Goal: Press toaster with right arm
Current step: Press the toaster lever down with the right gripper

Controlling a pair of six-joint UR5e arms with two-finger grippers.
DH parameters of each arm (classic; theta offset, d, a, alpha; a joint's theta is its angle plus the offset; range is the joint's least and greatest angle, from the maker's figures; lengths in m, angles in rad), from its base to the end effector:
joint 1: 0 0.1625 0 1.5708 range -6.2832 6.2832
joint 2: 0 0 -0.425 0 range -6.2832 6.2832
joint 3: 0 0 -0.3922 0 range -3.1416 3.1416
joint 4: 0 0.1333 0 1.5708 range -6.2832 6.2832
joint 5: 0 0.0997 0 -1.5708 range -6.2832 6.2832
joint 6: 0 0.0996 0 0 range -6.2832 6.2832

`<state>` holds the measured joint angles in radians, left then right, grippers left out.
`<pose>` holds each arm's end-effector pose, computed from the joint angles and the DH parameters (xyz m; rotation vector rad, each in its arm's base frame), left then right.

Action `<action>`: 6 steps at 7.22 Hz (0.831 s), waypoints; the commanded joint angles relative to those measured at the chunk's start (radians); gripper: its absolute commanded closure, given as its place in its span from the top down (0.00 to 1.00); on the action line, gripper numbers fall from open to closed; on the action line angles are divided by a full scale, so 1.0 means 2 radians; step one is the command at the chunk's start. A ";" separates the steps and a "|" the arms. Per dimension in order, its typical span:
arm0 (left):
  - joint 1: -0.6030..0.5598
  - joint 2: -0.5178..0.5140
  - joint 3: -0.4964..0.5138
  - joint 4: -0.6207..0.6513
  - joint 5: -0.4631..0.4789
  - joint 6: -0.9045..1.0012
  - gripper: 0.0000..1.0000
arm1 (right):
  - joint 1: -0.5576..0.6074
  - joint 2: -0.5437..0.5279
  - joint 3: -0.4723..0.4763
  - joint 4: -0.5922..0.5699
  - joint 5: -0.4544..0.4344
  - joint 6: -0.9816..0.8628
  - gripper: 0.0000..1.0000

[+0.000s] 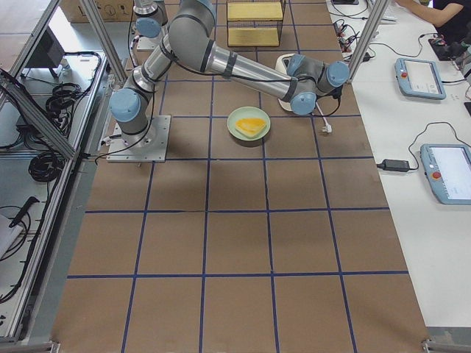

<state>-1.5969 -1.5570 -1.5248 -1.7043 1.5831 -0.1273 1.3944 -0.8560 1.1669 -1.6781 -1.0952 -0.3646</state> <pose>-0.1445 -0.4741 0.5042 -0.1572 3.1177 0.1133 0.0477 -0.7517 0.2566 -0.1822 2.6239 0.0885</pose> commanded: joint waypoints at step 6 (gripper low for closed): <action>0.000 0.000 0.000 0.000 0.000 0.000 1.00 | 0.006 -0.009 -0.010 -0.003 -0.017 0.000 0.80</action>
<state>-1.5969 -1.5570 -1.5242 -1.7042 1.5831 -0.1273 1.3985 -0.8514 1.1577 -1.6813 -1.1037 -0.3638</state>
